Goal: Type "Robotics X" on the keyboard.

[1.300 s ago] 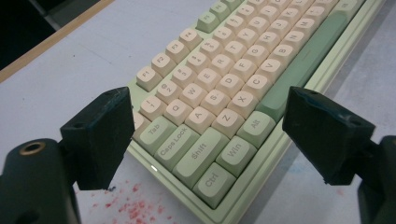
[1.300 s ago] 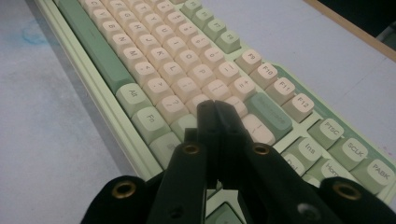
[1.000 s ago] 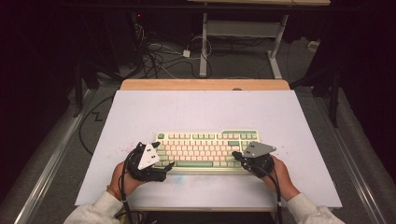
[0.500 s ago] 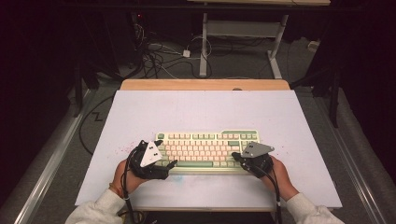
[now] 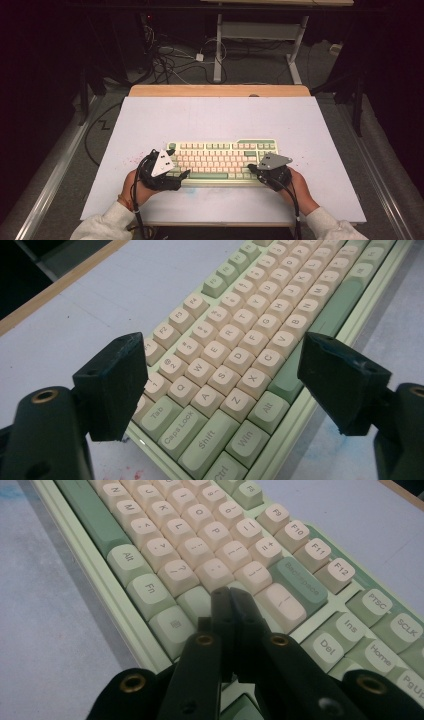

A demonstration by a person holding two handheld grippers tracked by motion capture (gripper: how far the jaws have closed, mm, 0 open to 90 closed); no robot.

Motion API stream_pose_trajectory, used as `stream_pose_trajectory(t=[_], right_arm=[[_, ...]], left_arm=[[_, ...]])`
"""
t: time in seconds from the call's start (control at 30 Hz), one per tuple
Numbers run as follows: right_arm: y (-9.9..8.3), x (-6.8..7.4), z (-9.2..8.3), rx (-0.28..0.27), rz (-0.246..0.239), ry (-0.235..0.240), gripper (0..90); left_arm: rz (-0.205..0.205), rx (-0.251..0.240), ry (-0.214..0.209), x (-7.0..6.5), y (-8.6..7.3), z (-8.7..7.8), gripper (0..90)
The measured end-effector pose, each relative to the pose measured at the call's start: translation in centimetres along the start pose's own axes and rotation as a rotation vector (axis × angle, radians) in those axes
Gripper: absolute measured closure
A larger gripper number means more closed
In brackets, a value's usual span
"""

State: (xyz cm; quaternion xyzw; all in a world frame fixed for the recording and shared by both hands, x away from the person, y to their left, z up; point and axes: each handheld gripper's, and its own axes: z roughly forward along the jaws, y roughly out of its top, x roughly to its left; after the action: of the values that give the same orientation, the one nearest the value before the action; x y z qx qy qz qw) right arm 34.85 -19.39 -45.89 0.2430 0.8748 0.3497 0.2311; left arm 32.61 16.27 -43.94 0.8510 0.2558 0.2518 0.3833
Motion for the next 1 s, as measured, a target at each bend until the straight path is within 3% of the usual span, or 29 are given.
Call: stream_pose_trajectory(t=[0.23,0.27,0.3,0.33,0.4,0.43,0.47,0.67,1.0], right_arm=[[0.0,0.0,0.0,-0.002,-0.002,-0.002,90.0],[0.0,0.1,0.0,-0.003,-0.002,-0.004,90.0],[0.0,0.1,0.0,-0.003,-0.001,-0.006,90.0],[0.0,0.1,0.0,-0.003,-0.001,-0.006,90.0],[-0.1,0.1,0.0,-0.002,-0.003,-0.007,90.0],[-0.1,0.1,0.0,-0.002,-0.003,-0.007,90.0],[-0.1,0.1,0.0,-0.002,-0.004,-0.008,90.0],[-0.1,0.1,0.0,-0.004,-0.004,-0.011,90.0],[-0.1,0.2,0.1,-0.008,-0.006,-0.013,90.0]], left_arm=[[-0.001,0.006,-0.007,0.1,0.0,0.0,31.0],[-0.004,0.016,-0.007,0.3,0.0,0.0,42.6],[-0.004,0.016,-0.007,0.3,0.0,0.0,48.8],[-0.013,0.018,-0.025,0.4,0.0,0.1,48.8],[-0.017,0.019,-0.035,0.5,0.1,0.1,62.4],[-0.020,0.021,-0.042,0.6,0.2,0.1,62.4],[-0.021,0.023,-0.055,0.6,0.2,0.1,68.9],[-0.015,0.047,-0.058,0.7,0.5,0.4,84.9],[-0.004,0.090,-0.090,0.7,1.8,2.1,87.7]])
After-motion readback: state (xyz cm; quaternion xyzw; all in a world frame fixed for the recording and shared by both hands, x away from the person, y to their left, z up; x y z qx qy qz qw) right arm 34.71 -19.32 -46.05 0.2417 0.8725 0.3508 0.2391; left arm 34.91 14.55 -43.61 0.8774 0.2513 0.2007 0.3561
